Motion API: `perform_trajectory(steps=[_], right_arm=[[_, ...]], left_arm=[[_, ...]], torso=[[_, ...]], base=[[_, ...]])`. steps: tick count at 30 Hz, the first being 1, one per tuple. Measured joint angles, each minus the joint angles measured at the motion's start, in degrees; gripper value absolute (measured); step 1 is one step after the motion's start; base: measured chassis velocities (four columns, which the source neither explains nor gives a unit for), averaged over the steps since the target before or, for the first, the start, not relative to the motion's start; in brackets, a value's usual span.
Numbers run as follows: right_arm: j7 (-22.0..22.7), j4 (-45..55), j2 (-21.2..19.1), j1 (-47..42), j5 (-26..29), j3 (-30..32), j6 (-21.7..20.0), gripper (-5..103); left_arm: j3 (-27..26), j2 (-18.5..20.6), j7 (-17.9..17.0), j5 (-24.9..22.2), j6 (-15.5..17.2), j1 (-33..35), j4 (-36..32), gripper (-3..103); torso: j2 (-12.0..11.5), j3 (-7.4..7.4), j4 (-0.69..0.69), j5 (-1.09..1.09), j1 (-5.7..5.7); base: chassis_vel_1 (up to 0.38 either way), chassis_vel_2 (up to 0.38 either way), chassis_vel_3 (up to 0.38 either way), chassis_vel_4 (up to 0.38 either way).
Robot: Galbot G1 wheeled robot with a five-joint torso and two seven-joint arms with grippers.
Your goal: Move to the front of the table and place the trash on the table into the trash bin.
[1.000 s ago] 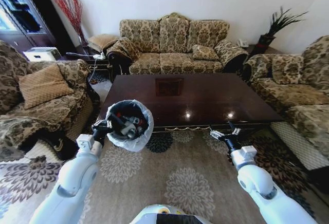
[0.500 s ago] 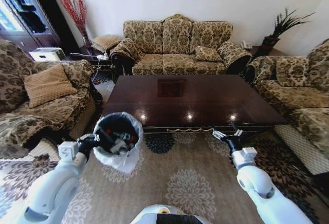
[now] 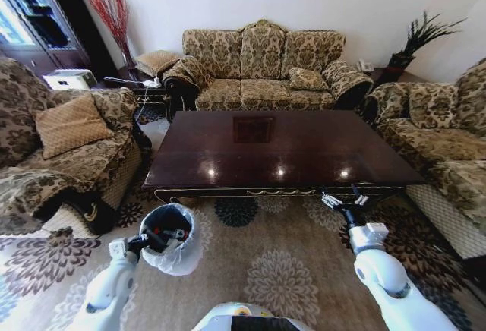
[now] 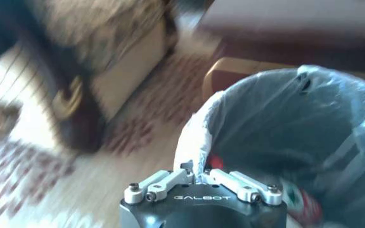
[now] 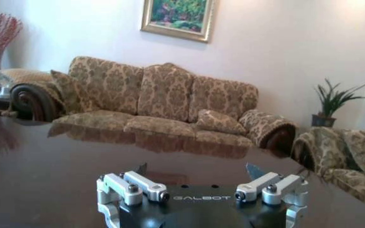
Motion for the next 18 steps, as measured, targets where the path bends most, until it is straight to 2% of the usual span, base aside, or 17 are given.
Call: perform_trajectory(steps=[1,2,4,5,8,15,18], right_arm=[[0.0,0.0,0.0,0.0,0.0,0.0,0.0,100],[-0.27,-0.33,-0.26,-0.35,0.09,0.12,0.63,100],[-0.49,-0.8,-0.45,-1.31,0.15,0.91,1.59,100],[-0.49,-0.8,-0.45,-1.31,0.15,0.91,1.59,100],[-0.55,-1.14,-0.59,-2.37,0.39,2.2,2.39,100],[-0.51,-1.28,-0.49,-2.8,0.51,2.8,2.94,100],[-0.38,-1.24,-0.34,-2.83,0.47,2.8,3.01,100]], left_arm=[[0.0,0.0,0.0,0.0,0.0,0.0,0.0,1],[0.16,-0.19,-0.02,0.05,-1.41,-1.69,4.23,1],[0.94,-0.61,0.12,0.89,-4.67,-4.84,11.95,1],[0.94,-0.61,0.12,0.89,-4.67,-4.84,11.95,1],[1.54,-0.97,2.08,3.11,-7.71,-7.9,19.33,1],[1.94,-2.01,3.66,4.84,-9.39,-11.15,26.75,1],[2.13,-2.49,3.84,5.34,-11.16,-12.58,30.41,1]], torso=[[0.0,0.0,0.0,0.0,0.0],[0.0,0.01,0.02,0.0,0.0],[0.0,0.0,-0.02,0.0,0.0],[0.0,0.0,-0.02,0.0,0.0],[0.0,0.0,-0.08,0.01,0.0],[0.0,0.0,-0.05,0.01,0.01],[0.0,0.0,-0.03,-0.01,0.01]], base=[[0.0,0.0,0.0,0.0],[0.0,0.0,0.0,0.0],[0.0,0.0,0.0,0.0],[0.0,0.0,0.0,0.0],[0.0,0.0,0.0,0.0],[0.0,0.0,0.0,0.0],[0.0,0.0,0.0,0.0]])
